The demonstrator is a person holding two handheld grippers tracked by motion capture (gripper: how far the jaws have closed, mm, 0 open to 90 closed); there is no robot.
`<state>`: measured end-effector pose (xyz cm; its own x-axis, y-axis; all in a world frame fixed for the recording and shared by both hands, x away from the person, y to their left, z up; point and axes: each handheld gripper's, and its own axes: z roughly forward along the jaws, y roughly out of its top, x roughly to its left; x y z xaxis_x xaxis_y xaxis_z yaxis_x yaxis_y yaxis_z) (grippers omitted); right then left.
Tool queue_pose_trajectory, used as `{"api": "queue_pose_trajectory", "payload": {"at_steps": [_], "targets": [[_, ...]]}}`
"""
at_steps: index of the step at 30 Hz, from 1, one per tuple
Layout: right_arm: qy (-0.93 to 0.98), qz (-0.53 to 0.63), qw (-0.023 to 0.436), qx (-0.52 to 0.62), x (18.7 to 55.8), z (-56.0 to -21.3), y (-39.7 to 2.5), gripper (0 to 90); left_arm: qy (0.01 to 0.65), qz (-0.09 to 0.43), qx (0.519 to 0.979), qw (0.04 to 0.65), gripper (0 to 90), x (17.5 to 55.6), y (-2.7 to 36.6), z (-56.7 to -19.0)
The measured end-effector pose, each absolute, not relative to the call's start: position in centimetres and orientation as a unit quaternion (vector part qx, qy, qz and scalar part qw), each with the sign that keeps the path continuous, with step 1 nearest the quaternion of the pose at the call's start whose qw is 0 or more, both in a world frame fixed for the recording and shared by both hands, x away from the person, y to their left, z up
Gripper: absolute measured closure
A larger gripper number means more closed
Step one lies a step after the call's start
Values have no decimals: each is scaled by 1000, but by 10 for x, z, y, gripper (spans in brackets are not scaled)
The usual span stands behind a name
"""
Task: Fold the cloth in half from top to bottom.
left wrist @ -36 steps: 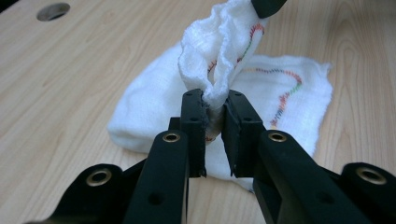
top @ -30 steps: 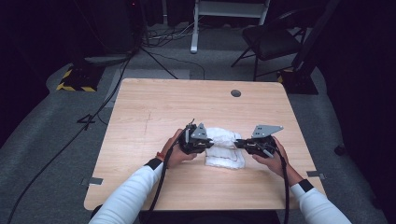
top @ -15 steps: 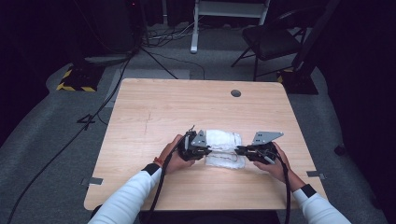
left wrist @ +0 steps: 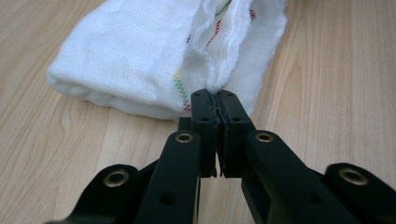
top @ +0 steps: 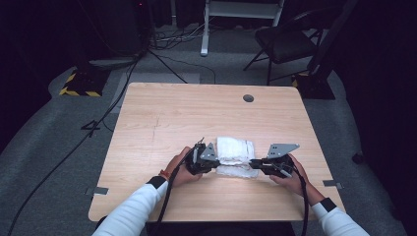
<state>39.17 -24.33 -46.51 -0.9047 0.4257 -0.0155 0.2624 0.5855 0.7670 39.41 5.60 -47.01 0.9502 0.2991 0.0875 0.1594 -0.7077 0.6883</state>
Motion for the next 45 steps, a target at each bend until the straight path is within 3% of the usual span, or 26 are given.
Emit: {"api": "queue_pose_trajectory", "payload": {"at_steps": [32, 36, 45], "targets": [[900, 382, 78, 195, 378, -482, -253, 844, 123, 85, 930, 336, 855, 380, 63, -484], [896, 383, 88, 204, 377, -481, -258, 797, 132, 99, 924, 344, 799, 378, 70, -480], [872, 405, 139, 239, 386, -462, -261, 591, 184, 147, 901, 365, 543, 396, 71, -463]]}}
